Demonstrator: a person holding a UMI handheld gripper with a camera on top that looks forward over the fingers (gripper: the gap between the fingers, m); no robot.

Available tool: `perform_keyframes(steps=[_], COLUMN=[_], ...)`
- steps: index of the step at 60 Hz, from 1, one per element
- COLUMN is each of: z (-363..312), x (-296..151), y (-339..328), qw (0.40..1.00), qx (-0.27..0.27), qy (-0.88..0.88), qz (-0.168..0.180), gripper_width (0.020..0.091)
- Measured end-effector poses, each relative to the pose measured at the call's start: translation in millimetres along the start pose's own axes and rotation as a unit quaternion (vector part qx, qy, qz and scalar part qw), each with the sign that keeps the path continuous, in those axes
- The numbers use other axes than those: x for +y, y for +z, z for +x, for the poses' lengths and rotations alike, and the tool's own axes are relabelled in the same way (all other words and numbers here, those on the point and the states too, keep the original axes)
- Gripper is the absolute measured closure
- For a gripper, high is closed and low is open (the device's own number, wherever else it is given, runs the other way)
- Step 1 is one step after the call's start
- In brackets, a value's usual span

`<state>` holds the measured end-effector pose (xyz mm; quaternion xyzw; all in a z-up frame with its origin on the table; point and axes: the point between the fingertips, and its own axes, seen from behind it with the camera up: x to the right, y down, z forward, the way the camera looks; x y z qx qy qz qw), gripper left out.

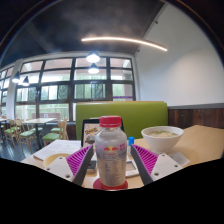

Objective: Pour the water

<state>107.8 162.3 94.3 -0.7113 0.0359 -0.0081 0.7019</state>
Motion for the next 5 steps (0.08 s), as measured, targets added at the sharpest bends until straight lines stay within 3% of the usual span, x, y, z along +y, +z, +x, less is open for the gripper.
perform_keyframes(steps=[5], z=[1.3], x=[-0.1], y=[-11.6], qw=[1.000], qx=[0.001], qy=[0.000], qz=[0.000], gripper_width=[0.0279])
